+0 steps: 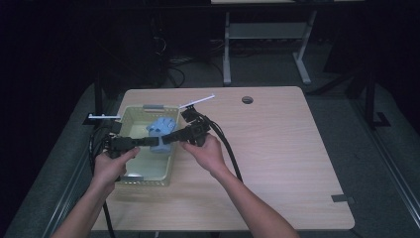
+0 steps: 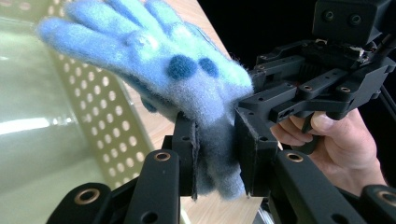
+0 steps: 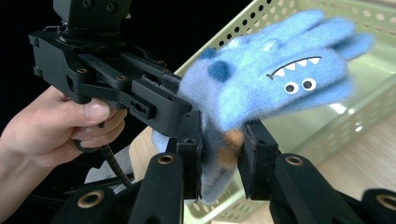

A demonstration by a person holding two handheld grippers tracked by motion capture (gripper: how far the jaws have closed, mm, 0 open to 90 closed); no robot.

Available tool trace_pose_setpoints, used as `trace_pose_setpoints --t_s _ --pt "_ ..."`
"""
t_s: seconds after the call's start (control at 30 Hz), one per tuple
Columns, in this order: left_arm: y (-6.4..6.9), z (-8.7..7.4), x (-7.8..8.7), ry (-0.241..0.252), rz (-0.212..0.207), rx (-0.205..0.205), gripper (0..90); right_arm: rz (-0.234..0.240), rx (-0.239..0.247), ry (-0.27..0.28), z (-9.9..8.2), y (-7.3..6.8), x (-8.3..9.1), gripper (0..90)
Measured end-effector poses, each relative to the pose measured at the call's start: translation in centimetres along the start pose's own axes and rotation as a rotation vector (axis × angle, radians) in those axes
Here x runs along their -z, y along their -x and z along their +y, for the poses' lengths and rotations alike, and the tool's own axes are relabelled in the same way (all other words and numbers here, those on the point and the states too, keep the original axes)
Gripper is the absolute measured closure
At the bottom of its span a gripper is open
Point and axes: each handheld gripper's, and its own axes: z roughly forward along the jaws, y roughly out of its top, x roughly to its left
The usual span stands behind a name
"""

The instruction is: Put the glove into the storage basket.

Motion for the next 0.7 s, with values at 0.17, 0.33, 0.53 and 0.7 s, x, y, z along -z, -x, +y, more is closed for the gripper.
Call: trace_pose_setpoints --t_s 0.17,0.33,0.53,0.7 --pt "-0.6 0.0 0.7 -0.002 0.014 0.002 70.7 0.015 -0.008 -0.002 0.2 0.1 -1.0 72.1" --pt "-1.0 0.0 1.2 -0.006 0.020 0.003 71.0 0.029 -0.014 -0.002 0.4 0.1 -2.0 72.0" --pt "-2.0 -0.2 1.9 -0.014 0.039 0.021 71.2 0.025 -0.014 -0.017 0.5 0.1 -3.2 72.1" --pt "-2.6 -0.2 2.1 -0.022 0.031 0.033 71.2 0.032 -0.023 -0.019 0.4 0.1 -3.9 72.0"
